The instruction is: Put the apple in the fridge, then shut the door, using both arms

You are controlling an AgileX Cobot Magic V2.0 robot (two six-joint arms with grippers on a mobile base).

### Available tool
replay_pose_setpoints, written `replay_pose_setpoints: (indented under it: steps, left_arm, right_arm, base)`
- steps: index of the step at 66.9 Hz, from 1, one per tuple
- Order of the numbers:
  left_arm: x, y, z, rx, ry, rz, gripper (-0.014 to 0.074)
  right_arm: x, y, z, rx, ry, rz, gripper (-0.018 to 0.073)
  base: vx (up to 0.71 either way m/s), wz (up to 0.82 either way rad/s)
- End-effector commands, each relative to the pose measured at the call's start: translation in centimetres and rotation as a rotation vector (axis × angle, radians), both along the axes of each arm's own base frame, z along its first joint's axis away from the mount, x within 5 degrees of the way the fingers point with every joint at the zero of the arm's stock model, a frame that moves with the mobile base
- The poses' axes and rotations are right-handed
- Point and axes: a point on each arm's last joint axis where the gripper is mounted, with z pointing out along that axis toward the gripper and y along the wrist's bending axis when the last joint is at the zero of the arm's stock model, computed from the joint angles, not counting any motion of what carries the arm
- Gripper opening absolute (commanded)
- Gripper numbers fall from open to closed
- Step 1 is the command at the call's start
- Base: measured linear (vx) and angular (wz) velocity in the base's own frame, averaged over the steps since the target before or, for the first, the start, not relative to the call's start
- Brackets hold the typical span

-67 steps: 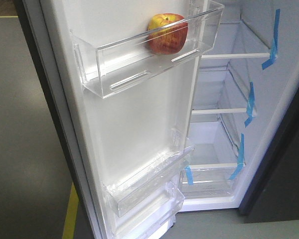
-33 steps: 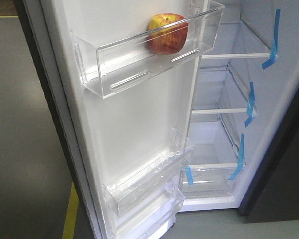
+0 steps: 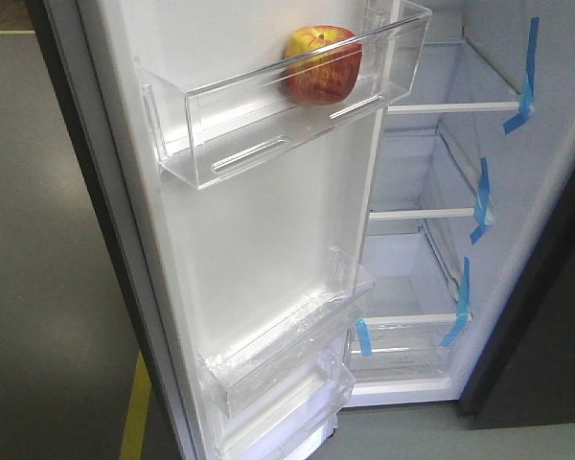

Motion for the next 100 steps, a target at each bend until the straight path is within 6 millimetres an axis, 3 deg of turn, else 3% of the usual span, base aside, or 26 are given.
replay_pose_setpoints:
  steps: [1, 17, 35, 45, 61, 81, 100]
  left_arm:
    - [-0.5, 0.0, 1.7, -0.007, -0.153, -0.005, -0.0006]
    - [-1.1, 0.0, 4.3, -0.023, -0.230, -0.005, -0.0006]
    - [1.0, 0.0, 8.2, 0.019, 0.066, 0.005, -0.0006]
    - [3.7, 0.2, 10.3, 0.068, 0.294, 0.023, -0.0006]
    - [8.3, 0.3, 12.2, 0.100, 0.639, 0.035, -0.0006]
    - [13.9, 0.2, 14.2, 0.134, 0.717, 0.026, -0.0006]
    - [19.4, 0.0, 13.4, 0.191, 0.821, -0.001, -0.0006]
  right_arm:
    - [0.3, 0.2, 1.0, 0.051, -0.033, -0.012, 0.0514]
    - [0.3, 0.2, 1.0, 0.051, -0.033, -0.012, 0.0514]
    - [0.3, 0.2, 1.0, 0.050, -0.033, -0.012, 0.0514]
    - [0.2, 0.2, 1.0, 0.050, -0.033, -0.011, 0.0514]
    - [0.2, 0.2, 1.0, 0.050, -0.032, -0.011, 0.0514]
    - [0.2, 0.2, 1.0, 0.050, -0.032, -0.011, 0.0514]
    - [0.2, 0.2, 1.0, 0.050, -0.032, -0.011, 0.0514]
  base:
    - [0.00, 0.00]
    - [0.00, 0.00]
    - [0.00, 0.00]
    - [0.00, 0.00]
    - [0.00, 0.00]
    - [0.00, 0.00]
    - [0.00, 0.00]
